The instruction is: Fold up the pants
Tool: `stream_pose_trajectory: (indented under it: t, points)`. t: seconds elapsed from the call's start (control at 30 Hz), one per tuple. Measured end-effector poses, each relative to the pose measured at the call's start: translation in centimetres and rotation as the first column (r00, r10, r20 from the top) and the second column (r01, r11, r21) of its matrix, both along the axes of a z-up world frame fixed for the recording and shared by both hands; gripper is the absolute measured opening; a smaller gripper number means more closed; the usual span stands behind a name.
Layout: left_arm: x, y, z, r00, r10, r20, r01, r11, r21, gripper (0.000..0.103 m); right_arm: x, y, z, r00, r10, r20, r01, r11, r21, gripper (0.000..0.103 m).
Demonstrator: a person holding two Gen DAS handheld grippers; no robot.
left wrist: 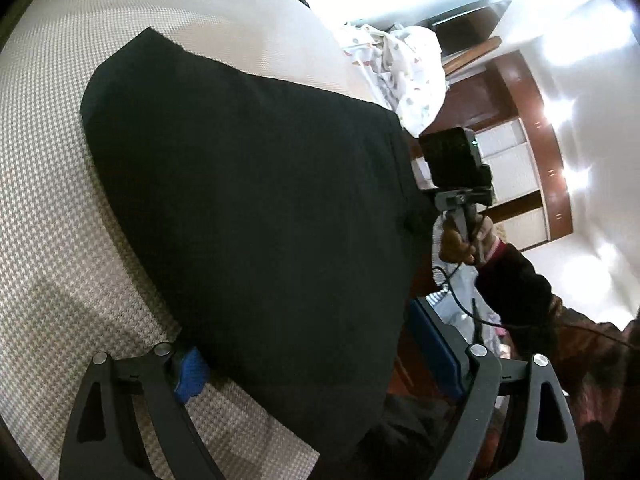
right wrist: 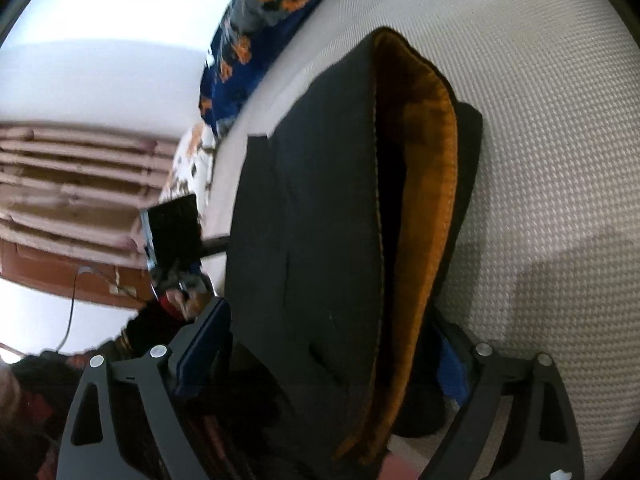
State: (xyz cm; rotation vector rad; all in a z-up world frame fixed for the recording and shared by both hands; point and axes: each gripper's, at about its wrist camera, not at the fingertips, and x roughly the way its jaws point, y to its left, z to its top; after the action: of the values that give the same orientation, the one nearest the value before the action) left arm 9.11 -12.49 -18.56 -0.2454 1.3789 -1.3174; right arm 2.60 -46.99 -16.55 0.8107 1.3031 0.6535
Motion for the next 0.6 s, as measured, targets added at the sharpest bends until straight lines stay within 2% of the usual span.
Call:
stream_pose_trajectory:
  t: [0.07, 0.13, 0.27, 0.37, 0.43, 0.5, 0.53, 0.57, 0.6]
  points:
    - [0.0, 0.0, -0.1, 1.0, -0.008, 0.005, 0.008, 1.0, 0.002, 0.087, 0.3, -0.3, -0.1, 0.999, 0.029, -0.013, -0.029, 1.0, 0.005, 0.089]
    - [0.0, -0.1, 0.0, 1.0, -0.013, 0.002, 0.013, 1.0, -0.002, 0.087, 0.8, -0.6, -0.4, 1.0, 0.008, -0.024, -0.007, 0.999, 0.044, 0.093]
    - [-0.2, -0.8, -0.1, 1.0, -0.003, 0.001, 0.003, 1.0, -0.012, 0.087, 1.0, 2.1, 0.0, 0.997, 0.061, 0.055, -0.062, 0.998, 0.018, 0.094]
    - [-0.5, -0.8, 0.0, 0.999, 0.043, 0.029, -0.042, 0.999, -0.01, 0.087, 1.0, 2.3, -0.1, 0.996, 0.049, 0.081, -0.05, 0.999, 0.019, 0.093]
    - [-0.8, -0.8, 0.1, 0.995, 0.086, 0.055, -0.087, 0.996, 0.01, 0.078, 0.6, 1.8, -0.2, 0.995, 0.031, 0.09, -0.032, 0.999, 0.01, 0.085]
    - [-0.8, -0.3, 0.0, 0.989, 0.127, 0.072, -0.131, 0.99, 0.052, 0.056, 0.4, 1.5, -0.4, 0.996, -0.004, 0.087, 0.006, 1.0, -0.019, 0.072]
    - [-0.7, -0.1, -0.1, 0.987, 0.142, 0.075, -0.147, 0.987, 0.071, 0.048, 0.3, 1.2, -0.6, 0.996, -0.034, 0.08, 0.036, 0.999, -0.018, 0.07]
    - [-0.4, 0.2, -0.4, 0.984, 0.162, 0.078, -0.169, 0.981, 0.099, 0.032, 0.3, 1.0, -0.7, 0.995, -0.059, 0.078, 0.061, 0.998, -0.02, 0.066]
    - [-0.2, 0.5, -0.6, 0.983, 0.175, 0.063, -0.181, 0.978, 0.103, 0.028, 0.2, 1.0, -0.7, 0.994, -0.072, 0.079, 0.074, 0.997, -0.025, 0.064]
